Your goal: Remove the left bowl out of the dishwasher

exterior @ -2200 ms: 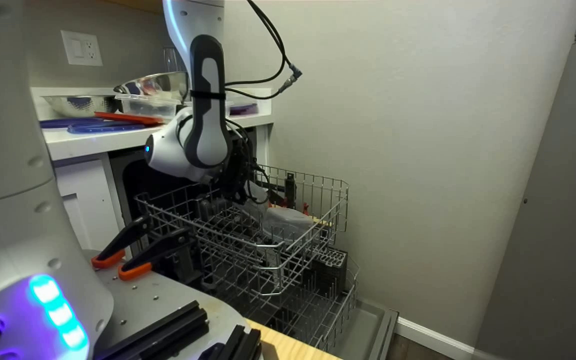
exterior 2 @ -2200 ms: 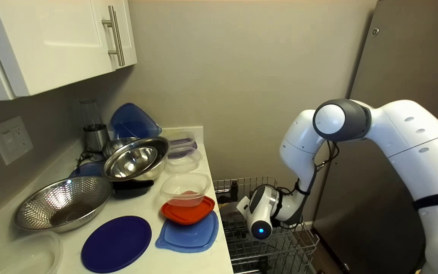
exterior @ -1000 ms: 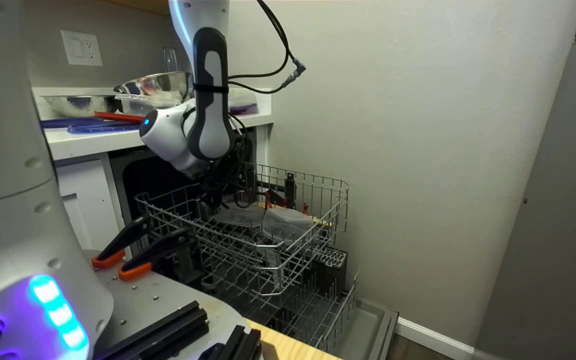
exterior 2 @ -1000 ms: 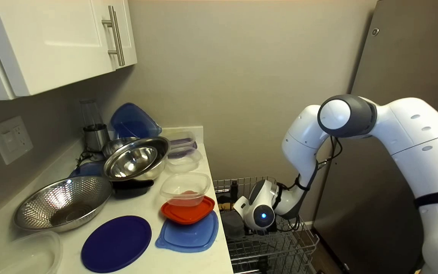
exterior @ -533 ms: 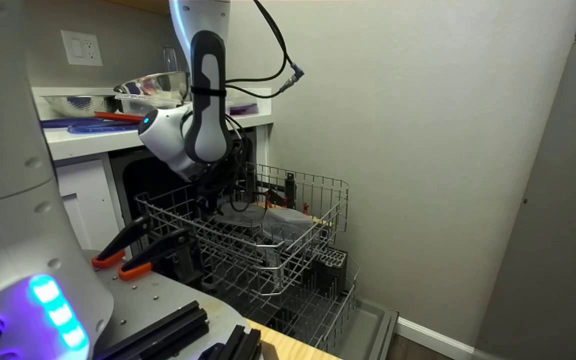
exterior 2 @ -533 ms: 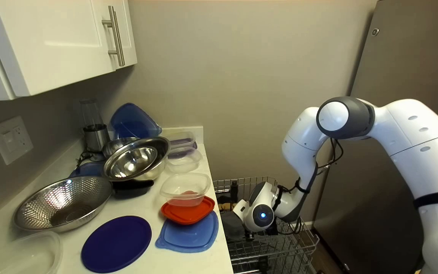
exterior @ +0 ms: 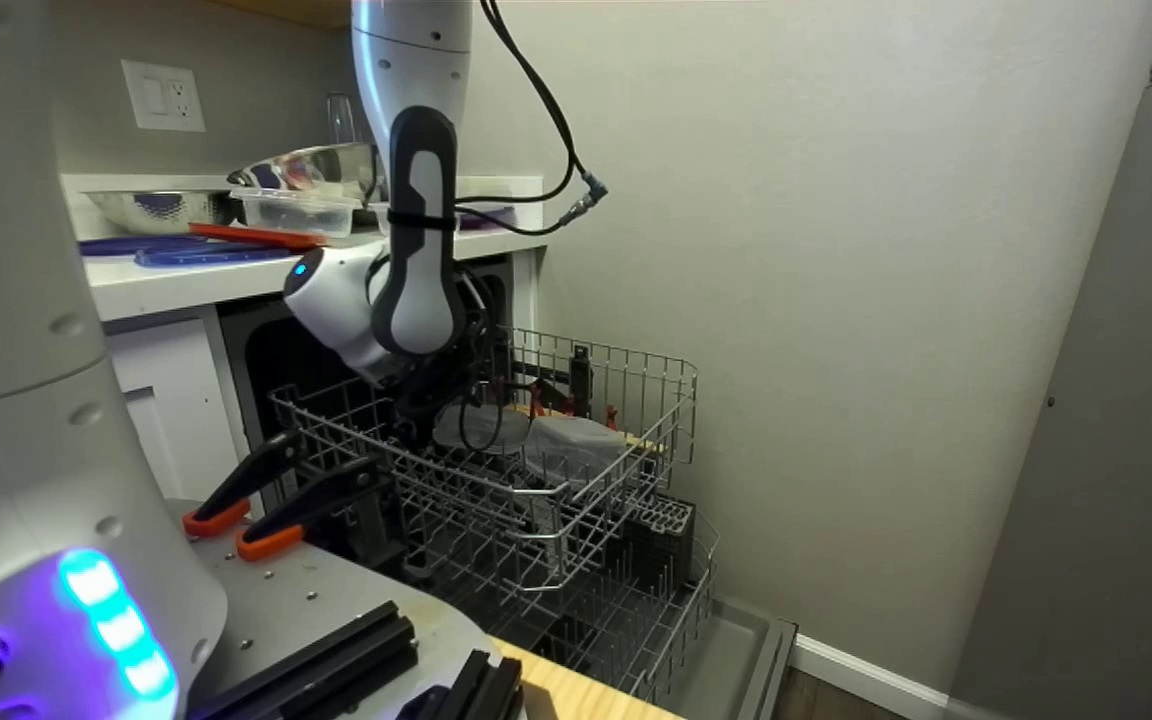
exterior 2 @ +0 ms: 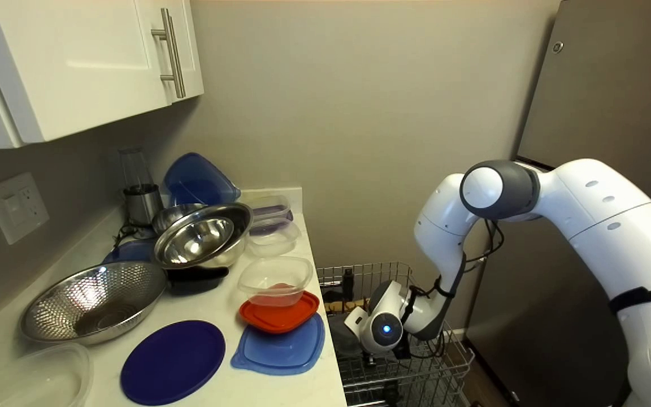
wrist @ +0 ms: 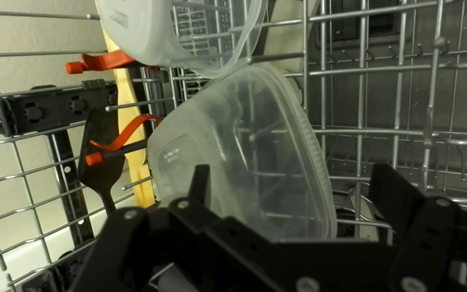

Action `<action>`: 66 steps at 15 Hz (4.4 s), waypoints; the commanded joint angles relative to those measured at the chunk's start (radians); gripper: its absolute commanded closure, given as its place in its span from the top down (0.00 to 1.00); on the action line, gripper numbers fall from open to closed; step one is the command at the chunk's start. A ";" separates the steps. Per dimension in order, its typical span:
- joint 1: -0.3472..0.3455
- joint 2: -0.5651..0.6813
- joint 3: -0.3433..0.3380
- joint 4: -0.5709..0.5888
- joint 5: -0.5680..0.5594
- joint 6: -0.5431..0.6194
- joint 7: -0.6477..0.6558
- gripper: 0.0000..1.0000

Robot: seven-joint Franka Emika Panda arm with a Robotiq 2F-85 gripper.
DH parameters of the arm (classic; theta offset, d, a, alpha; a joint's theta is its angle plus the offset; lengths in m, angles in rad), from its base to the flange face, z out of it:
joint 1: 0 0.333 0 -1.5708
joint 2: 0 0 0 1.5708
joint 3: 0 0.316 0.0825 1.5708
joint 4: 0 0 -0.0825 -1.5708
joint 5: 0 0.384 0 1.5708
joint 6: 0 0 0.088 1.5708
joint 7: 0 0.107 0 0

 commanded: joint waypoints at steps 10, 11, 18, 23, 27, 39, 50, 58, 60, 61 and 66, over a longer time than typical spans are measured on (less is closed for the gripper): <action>0.021 0.079 -0.008 0.089 -0.098 -0.094 -0.029 1.00; 0.021 0.078 -0.008 0.087 -0.110 -0.110 -0.027 1.00; 0.028 0.051 0.004 0.061 -0.157 -0.197 -0.023 1.00; 0.050 0.028 0.004 0.047 -0.162 -0.260 -0.016 1.00; 0.068 0.007 0.002 0.042 -0.161 -0.297 -0.020 1.00; 0.087 -0.006 -0.006 0.055 -0.209 -0.383 0.004 0.74; 0.102 -0.026 -0.003 0.068 -0.242 -0.470 0.014 0.08; 0.131 -0.063 -0.006 0.052 -0.231 -0.547 0.015 0.01; 0.137 -0.075 -0.007 0.045 -0.224 -0.566 0.007 0.01; 0.138 -0.082 -0.007 0.041 -0.222 -0.574 0.007 0.01; 0.121 -0.138 -0.002 -0.010 -0.186 -0.562 0.003 0.01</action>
